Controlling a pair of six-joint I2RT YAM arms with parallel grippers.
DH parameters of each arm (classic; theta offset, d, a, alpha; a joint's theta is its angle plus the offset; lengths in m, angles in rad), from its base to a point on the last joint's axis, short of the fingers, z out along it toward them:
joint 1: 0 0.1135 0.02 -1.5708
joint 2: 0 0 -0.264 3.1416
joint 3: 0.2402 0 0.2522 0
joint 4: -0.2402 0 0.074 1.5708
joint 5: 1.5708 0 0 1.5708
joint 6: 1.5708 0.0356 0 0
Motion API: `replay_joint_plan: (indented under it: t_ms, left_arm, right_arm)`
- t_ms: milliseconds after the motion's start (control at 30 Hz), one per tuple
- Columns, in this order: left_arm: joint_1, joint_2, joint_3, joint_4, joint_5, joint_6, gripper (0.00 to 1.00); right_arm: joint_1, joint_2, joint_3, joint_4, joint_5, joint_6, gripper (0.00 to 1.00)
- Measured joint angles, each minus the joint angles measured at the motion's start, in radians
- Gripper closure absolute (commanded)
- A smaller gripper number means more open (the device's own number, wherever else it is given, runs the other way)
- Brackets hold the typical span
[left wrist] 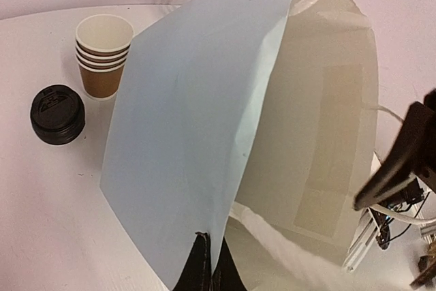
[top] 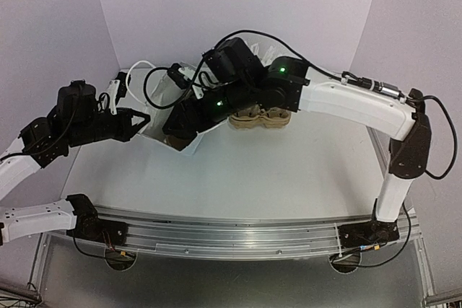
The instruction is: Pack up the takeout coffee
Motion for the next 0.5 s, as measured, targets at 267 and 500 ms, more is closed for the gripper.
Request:
replay_joint_plan:
  t_ms: [267, 500]
  left_arm:
    - [0.087, 0.086, 0.051, -0.058, 0.063, -0.073, 1.00]
    - [0.117, 0.164, 0.141, -0.145, 0.168, -0.077, 1.00]
  right_arm:
    - [-0.062, -0.146, -0.133, -0.004, 0.018, 0.043, 0.39]
    - [-0.062, -0.180, -0.085, -0.004, 0.120, 0.037, 0.31]
